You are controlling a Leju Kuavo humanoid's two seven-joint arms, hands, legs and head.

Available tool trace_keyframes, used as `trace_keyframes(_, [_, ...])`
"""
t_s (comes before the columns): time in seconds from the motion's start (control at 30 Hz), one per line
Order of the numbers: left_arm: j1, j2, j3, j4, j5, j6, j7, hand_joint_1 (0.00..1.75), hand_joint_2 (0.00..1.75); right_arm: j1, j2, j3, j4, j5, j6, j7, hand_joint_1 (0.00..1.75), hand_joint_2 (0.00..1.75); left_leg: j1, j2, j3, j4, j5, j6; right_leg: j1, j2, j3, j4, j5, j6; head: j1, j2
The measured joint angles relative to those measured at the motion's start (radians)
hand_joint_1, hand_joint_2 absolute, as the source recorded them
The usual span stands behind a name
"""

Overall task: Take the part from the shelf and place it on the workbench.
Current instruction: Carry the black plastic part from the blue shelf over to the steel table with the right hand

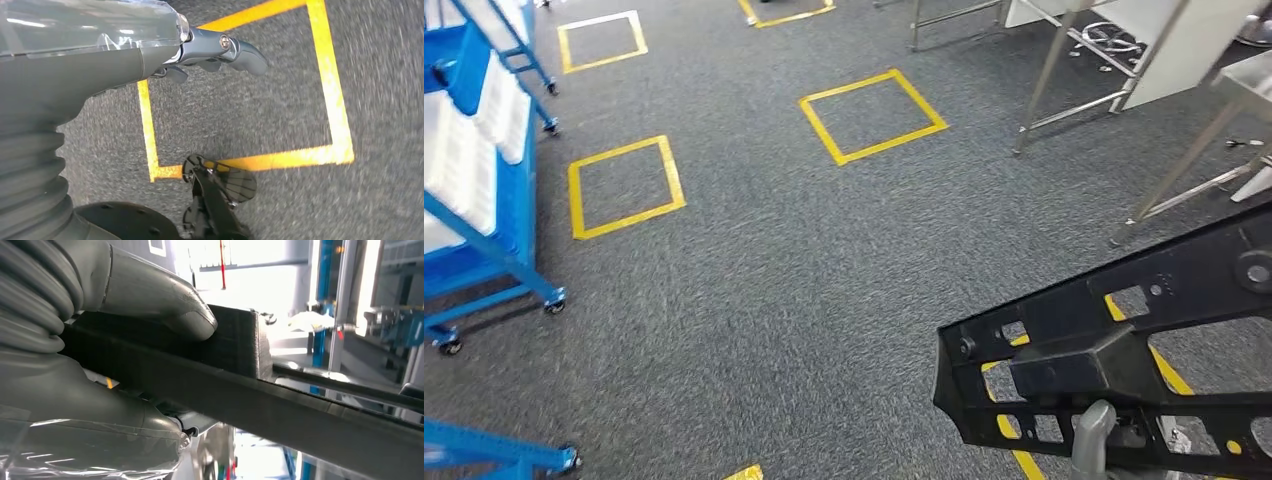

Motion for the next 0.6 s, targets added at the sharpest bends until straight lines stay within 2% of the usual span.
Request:
trace_keyframes(0.03, [0.002,0.001,0.000,0.000,0.000,0.000,0.002,0.00,1.75,0.002,0.000,0.000,0.000,0.000,-0.001,0.000,1.75,1.75,0.000,-0.007,-0.030,0.061,-0.021,0.001,0.002,0.014,-0.001,0.001,0.001,-0.002,0.000,0.000])
trace_keyframes(0.07, [0.003,0.001,-0.001,0.000,0.000,0.000,0.002,0.00,1.75,0.005,0.000,0.000,-0.001,0.001,-0.002,0.000,1.75,1.75,0.000,-0.010,-0.047,0.091,-0.021,0.003,0.005,0.030,-0.001,0.002,0.001,-0.003,0.000,0.000])
trace_keyframes(0.1, [0.004,0.001,-0.002,0.000,-0.001,0.000,0.002,0.00,1.75,0.009,0.000,-0.001,-0.004,0.003,-0.005,0.000,1.75,1.75,-0.001,-0.013,-0.046,0.082,-0.001,0.008,0.007,0.046,0.000,0.003,0.001,-0.003,0.000,0.000])
trace_keyframes(0.13, [0.004,0.002,-0.003,0.000,-0.002,0.000,0.002,0.00,1.75,0.013,0.000,-0.001,-0.007,0.004,-0.007,0.000,1.75,1.75,-0.001,-0.020,-0.027,0.035,0.035,0.014,0.009,0.063,0.001,0.003,0.001,-0.003,0.000,0.000])
trace_keyframes(0.17, [0.004,0.003,-0.005,0.000,-0.003,0.000,0.002,0.00,1.75,0.016,0.001,-0.002,-0.010,0.006,-0.009,0.001,1.75,1.75,-0.003,-0.039,0.003,-0.038,0.077,0.022,0.010,0.078,0.002,0.004,0.001,-0.003,0.000,0.000])
trace_keyframes(0.2, [0.005,0.005,-0.007,0.000,-0.003,0.000,0.001,0.00,1.75,0.018,0.001,-0.002,-0.014,0.008,-0.011,0.000,1.75,1.75,-0.005,-0.062,0.031,-0.107,0.106,0.029,0.011,0.091,0.002,0.005,0.002,-0.001,0.000,0.000])
trace_keyframes(0.23, [0.005,0.007,-0.010,0.001,-0.004,0.000,0.000,0.00,1.75,0.021,0.001,-0.002,-0.018,0.009,-0.012,0.000,1.75,1.75,-0.006,-0.081,0.052,-0.158,0.124,0.034,0.010,0.103,0.000,0.006,0.003,0.003,0.000,0.000])
trace_keyframes(0.27, [0.004,0.009,-0.013,0.001,-0.005,-0.001,-0.001,0.00,1.75,0.023,0.001,-0.003,-0.021,0.011,-0.013,0.000,1.75,1.75,-0.009,-0.093,0.063,-0.185,0.130,0.037,0.008,0.113,-0.002,0.006,0.004,0.008,0.000,0.000])
trace_keyframes(0.33, [-0.003,0.010,-0.019,0.002,-0.006,-0.002,-0.003,0.00,1.75,0.030,0.003,-0.005,-0.029,0.013,-0.017,0.000,1.75,1.75,-0.010,-0.080,0.068,-0.196,0.132,0.040,0.004,0.133,-0.007,0.003,0.010,0.022,0.000,0.000])
trace_keyframes(0.37, [-0.006,0.009,-0.022,0.002,-0.007,-0.003,-0.004,0.00,1.75,0.034,0.003,-0.007,-0.033,0.013,-0.020,0.000,1.75,1.75,-0.009,-0.068,0.071,-0.204,0.137,0.044,0.004,0.130,-0.010,0.005,0.009,0.028,0.000,0.000])
trace_keyframes(0.4, [-0.007,0.008,-0.025,0.002,-0.007,-0.004,-0.005,0.00,1.75,0.037,0.004,-0.009,-0.039,0.014,-0.024,0.000,1.75,1.75,-0.006,-0.055,0.074,-0.212,0.143,0.049,0.006,0.111,-0.018,0.018,-0.002,0.032,0.002,0.000])
trace_keyframes(0.43, [-0.007,0.007,-0.026,0.002,-0.008,-0.006,-0.005,0.00,1.75,0.039,0.004,-0.011,-0.043,0.015,-0.028,-0.001,1.75,1.75,-0.004,-0.041,0.075,-0.220,0.148,0.053,0.008,0.081,-0.034,0.049,-0.024,0.036,0.004,0.000])
trace_keyframes(0.47, [-0.005,0.007,-0.027,0.002,-0.008,-0.007,-0.006,0.00,1.75,0.040,0.004,-0.013,-0.046,0.016,-0.032,-0.001,1.75,1.75,-0.003,-0.026,0.076,-0.224,0.150,0.057,0.007,0.046,-0.060,0.102,-0.056,0.039,0.006,0.000])
trace_keyframes(0.5, [-0.003,0.007,-0.029,0.002,-0.008,-0.008,-0.006,0.00,1.75,0.042,0.004,-0.014,-0.048,0.017,-0.034,-0.002,1.75,1.75,-0.004,-0.011,0.075,-0.225,0.150,0.059,0.005,0.021,-0.092,0.167,-0.090,0.043,0.008,0.000])
trace_keyframes(0.53, [-0.002,0.007,-0.031,0.002,-0.008,-0.009,-0.006,0.00,1.75,0.043,0.004,-0.016,-0.049,0.018,-0.036,-0.002,1.75,1.75,-0.005,0.004,0.074,-0.224,0.149,0.060,0.001,0.010,-0.122,0.228,-0.115,0.048,0.008,0.000])
trace_keyframes(0.57, [-0.001,0.007,-0.033,0.002,-0.008,-0.010,-0.005,0.00,1.75,0.045,0.004,-0.018,-0.050,0.019,-0.038,-0.002,1.75,1.75,-0.005,0.019,0.074,-0.224,0.148,0.060,-0.003,0.005,-0.140,0.267,-0.124,0.053,0.008,0.000])
trace_keyframes(0.6, [-0.001,0.007,-0.036,0.002,-0.009,-0.011,-0.004,0.00,1.75,0.047,0.004,-0.020,-0.051,0.021,-0.041,-0.002,1.75,1.75,-0.005,0.033,0.074,-0.223,0.146,0.058,-0.007,0.001,-0.139,0.267,-0.113,0.058,0.008,0.000])
